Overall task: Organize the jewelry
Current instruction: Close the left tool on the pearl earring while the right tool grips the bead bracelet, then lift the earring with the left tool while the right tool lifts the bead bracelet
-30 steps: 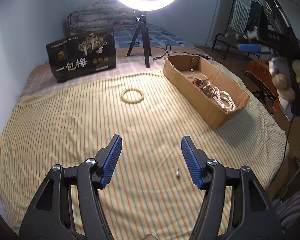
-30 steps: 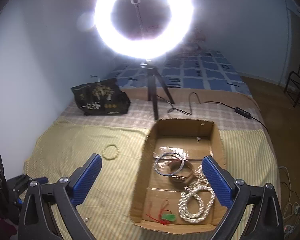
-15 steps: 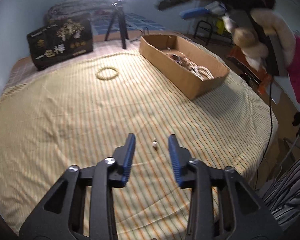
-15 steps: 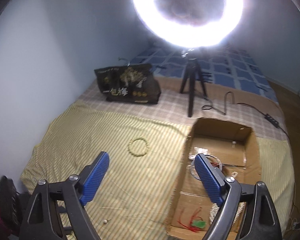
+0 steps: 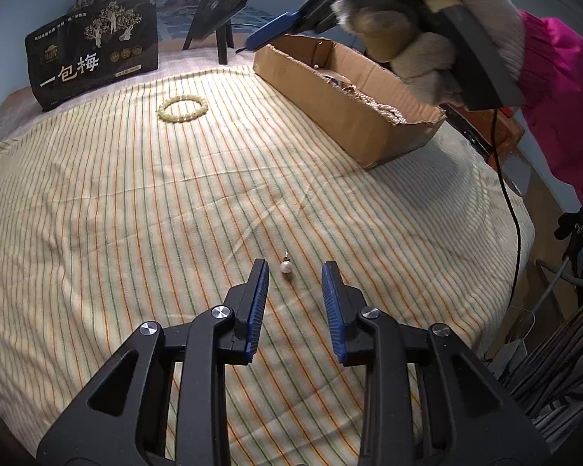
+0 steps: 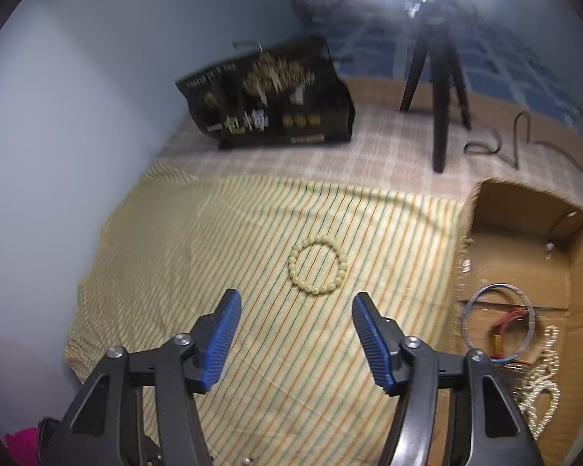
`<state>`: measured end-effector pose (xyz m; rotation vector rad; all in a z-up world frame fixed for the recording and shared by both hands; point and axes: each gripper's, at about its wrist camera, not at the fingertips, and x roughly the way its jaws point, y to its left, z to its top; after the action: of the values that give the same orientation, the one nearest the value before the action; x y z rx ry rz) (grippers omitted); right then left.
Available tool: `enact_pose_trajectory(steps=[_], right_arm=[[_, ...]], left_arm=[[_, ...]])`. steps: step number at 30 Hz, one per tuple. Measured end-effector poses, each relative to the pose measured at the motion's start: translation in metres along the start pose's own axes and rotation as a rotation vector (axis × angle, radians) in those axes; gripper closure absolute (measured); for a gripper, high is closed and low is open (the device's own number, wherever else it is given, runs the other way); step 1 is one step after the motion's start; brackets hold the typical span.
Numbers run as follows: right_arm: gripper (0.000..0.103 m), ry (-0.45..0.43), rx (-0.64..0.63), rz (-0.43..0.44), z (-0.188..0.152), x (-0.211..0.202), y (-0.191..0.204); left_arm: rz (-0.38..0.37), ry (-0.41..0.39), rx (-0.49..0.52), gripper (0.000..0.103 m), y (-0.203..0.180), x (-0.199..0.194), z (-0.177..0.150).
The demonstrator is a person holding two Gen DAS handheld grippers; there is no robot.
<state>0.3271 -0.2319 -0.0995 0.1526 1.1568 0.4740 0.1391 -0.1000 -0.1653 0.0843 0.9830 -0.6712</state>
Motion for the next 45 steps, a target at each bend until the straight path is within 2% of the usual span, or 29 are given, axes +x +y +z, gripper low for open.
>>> enact_pose_trajectory(steps=[6, 12, 20, 25, 29, 33, 38, 45], right_arm=[[0.057, 0.070, 0.052, -0.051, 0.008, 0.037, -0.008], [0.064, 0.099, 0.102, -0.062, 0.014, 0.059, -0.019], [0.068, 0.129, 0.094, -0.056, 0.020, 0.080, -0.017], [0.068, 0.134, 0.090, -0.060, 0.024, 0.092, -0.017], [0.070, 0.125, 0.074, -0.098, 0.027, 0.093, -0.016], [0.070, 0.130, 0.052, -0.131, 0.028, 0.094, -0.017], [0.070, 0.138, 0.035, -0.152, 0.025, 0.102, -0.018], [0.098, 0.124, -0.038, -0.222, 0.023, 0.112, -0.003]], left_arm=[[0.018, 0.011, 0.036, 0.074, -0.004, 0.007, -0.003], [0.033, 0.022, 0.067, 0.075, -0.008, 0.017, -0.003], [0.059, 0.036, 0.079, 0.082, -0.006, 0.030, 0.003], [0.121, 0.051, 0.115, 0.086, -0.011, 0.037, 0.001], [0.162, 0.044, 0.165, 0.089, -0.020, 0.039, 0.001], [0.152, 0.043, 0.157, 0.095, -0.019, 0.039, 0.001], [0.136, 0.037, 0.134, 0.096, -0.015, 0.038, 0.003], [0.122, 0.026, 0.088, 0.096, -0.005, 0.034, 0.005]])
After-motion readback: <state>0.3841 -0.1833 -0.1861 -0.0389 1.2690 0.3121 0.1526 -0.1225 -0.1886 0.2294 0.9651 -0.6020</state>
